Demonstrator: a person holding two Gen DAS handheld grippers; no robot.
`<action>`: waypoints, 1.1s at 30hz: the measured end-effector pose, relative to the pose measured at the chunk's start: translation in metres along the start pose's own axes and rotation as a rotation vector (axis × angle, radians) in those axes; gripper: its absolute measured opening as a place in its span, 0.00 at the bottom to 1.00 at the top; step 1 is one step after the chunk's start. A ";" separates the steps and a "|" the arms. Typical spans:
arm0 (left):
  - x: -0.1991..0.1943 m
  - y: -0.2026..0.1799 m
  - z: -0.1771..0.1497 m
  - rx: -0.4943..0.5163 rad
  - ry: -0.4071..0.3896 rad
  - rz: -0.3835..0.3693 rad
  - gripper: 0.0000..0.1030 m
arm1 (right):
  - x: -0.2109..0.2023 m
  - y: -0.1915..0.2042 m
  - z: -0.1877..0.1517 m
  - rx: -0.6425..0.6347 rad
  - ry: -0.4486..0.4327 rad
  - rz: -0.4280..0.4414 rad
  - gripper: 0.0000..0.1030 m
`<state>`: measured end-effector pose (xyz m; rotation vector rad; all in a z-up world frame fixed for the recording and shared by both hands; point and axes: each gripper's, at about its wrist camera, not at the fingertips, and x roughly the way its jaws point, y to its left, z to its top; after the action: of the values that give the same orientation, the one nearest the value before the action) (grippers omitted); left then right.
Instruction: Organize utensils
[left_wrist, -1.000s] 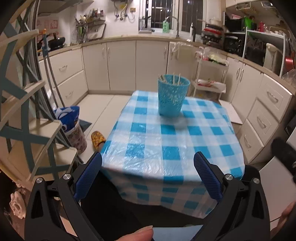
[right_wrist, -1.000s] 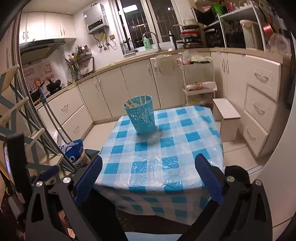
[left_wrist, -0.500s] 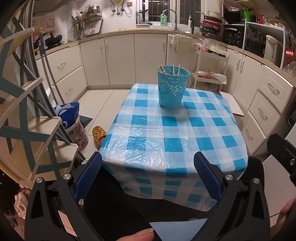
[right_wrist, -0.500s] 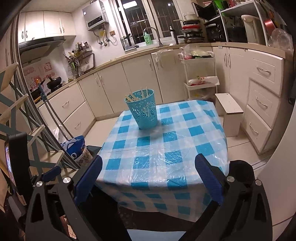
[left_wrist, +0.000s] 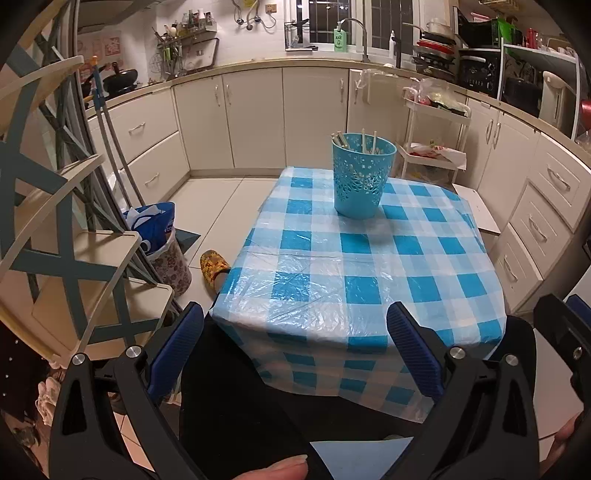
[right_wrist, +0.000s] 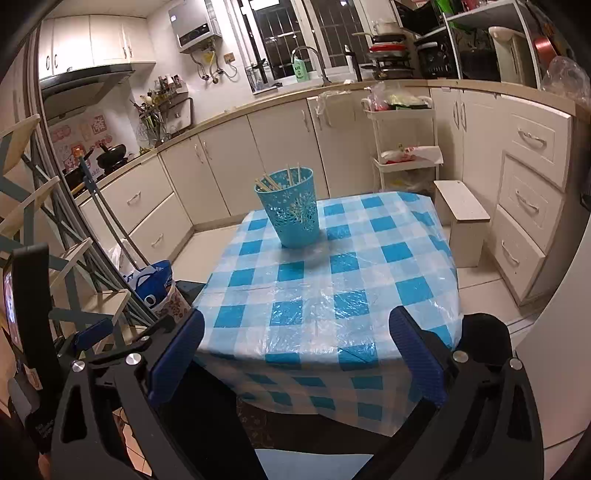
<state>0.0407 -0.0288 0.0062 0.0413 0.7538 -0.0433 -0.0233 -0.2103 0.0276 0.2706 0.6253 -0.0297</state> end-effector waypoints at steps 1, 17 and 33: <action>-0.001 0.001 0.001 0.000 0.001 0.001 0.93 | -0.001 0.001 -0.001 -0.005 -0.003 -0.001 0.93; -0.008 -0.002 -0.001 0.017 -0.009 -0.007 0.93 | -0.008 0.002 -0.006 -0.014 -0.035 -0.004 0.93; -0.006 -0.008 -0.014 0.021 -0.028 -0.101 0.93 | -0.010 -0.001 -0.010 0.015 -0.055 -0.008 0.93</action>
<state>0.0262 -0.0363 -0.0003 0.0226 0.7270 -0.1477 -0.0376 -0.2097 0.0257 0.2810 0.5716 -0.0488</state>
